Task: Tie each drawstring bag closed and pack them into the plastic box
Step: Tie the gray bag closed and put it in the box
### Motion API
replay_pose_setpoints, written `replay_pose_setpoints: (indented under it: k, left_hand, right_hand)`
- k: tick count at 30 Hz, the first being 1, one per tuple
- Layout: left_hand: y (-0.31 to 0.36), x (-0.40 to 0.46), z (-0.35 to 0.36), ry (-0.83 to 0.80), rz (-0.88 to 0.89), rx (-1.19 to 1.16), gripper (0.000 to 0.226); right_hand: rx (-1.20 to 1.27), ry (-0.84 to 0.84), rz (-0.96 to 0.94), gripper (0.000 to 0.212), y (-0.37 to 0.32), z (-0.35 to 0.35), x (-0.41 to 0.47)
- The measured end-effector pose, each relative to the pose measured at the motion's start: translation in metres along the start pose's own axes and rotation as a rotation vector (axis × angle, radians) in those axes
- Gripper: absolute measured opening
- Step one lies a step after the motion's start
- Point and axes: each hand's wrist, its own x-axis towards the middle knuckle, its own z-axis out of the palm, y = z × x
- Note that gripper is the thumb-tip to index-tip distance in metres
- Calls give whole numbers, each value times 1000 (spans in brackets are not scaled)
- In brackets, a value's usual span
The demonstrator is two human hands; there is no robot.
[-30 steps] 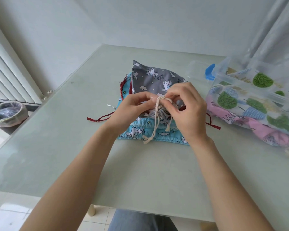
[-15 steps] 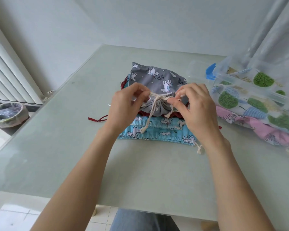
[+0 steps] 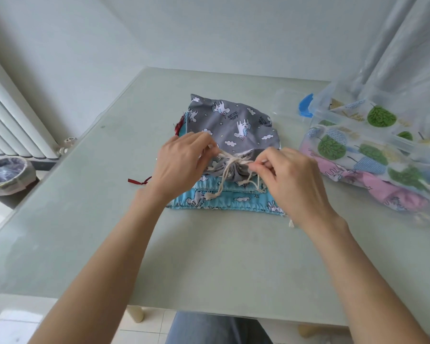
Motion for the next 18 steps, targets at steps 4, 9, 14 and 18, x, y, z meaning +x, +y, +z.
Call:
replay_pose_setpoints:
  k: [4, 9, 14, 18]
  left_hand:
    - [-10, 2, -8, -108, 165, 45, 26]
    - [-12, 2, -8, -146, 271, -28, 24]
    - [-10, -8, -1, -169, 362, -15, 22]
    - [-3, -20, 2, -301, 219, -141, 38]
  right_hand:
    - [-30, -100, -50, 16, 7, -13, -9]
    - [-5, -174, -68, 11, 7, -23, -11]
    - [8, -297, -102, 12, 14, -26, -23]
    - [137, -393, 84, 13, 26, -29, -27]
